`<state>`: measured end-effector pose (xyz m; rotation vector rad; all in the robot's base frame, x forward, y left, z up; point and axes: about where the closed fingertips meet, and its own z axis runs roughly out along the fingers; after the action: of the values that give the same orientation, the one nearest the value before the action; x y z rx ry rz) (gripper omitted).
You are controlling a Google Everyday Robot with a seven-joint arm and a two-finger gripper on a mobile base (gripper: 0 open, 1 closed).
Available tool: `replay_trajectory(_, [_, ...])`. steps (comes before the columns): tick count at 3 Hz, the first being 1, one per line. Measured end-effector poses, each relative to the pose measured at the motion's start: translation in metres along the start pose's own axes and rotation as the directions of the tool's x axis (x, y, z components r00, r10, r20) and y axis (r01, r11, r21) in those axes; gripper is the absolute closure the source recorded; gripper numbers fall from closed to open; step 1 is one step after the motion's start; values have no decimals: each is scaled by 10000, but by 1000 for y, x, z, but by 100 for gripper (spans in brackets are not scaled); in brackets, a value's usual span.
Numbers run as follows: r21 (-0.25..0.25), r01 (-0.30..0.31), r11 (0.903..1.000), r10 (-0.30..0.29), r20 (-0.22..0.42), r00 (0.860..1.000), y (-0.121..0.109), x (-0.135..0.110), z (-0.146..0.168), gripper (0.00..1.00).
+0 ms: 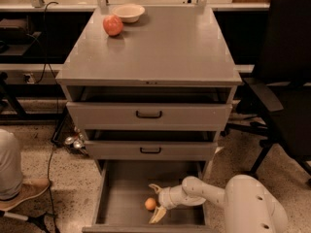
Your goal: Pick orange from bottom drawer and place on counter
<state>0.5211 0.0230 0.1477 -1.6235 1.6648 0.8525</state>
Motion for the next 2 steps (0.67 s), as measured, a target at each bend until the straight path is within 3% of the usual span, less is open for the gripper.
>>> replay_trajectory(2, [-34, 47, 10000, -46, 189, 9998, -8, 19, 22, 0])
